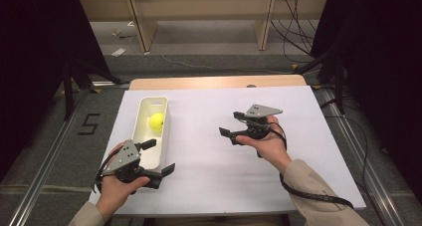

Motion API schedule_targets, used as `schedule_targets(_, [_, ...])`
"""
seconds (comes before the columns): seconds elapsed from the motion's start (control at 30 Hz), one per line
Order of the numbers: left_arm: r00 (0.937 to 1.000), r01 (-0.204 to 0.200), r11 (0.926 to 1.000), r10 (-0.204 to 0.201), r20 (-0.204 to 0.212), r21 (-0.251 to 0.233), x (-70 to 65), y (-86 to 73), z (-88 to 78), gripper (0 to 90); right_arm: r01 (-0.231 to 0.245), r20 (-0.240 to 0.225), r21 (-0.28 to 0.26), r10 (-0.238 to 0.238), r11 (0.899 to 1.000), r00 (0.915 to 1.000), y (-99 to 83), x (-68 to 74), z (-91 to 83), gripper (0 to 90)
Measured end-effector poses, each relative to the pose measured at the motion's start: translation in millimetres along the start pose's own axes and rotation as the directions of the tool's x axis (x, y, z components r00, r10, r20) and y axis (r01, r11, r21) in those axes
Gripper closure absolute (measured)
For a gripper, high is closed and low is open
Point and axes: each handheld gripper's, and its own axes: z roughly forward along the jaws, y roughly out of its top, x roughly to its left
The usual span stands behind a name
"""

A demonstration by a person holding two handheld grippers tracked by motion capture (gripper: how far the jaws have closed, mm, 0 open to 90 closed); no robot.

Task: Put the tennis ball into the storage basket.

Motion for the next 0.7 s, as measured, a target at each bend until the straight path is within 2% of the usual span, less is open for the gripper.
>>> schedule_targets(0.7, [1.0,-0.001,1.0,0.001,-0.002,-0.001,-0.3,0.1,0.0,0.0,-0.011,0.037,-0.012,0.012,1.0,0.9992,-10.4,-6.2,-27.7,17.1])
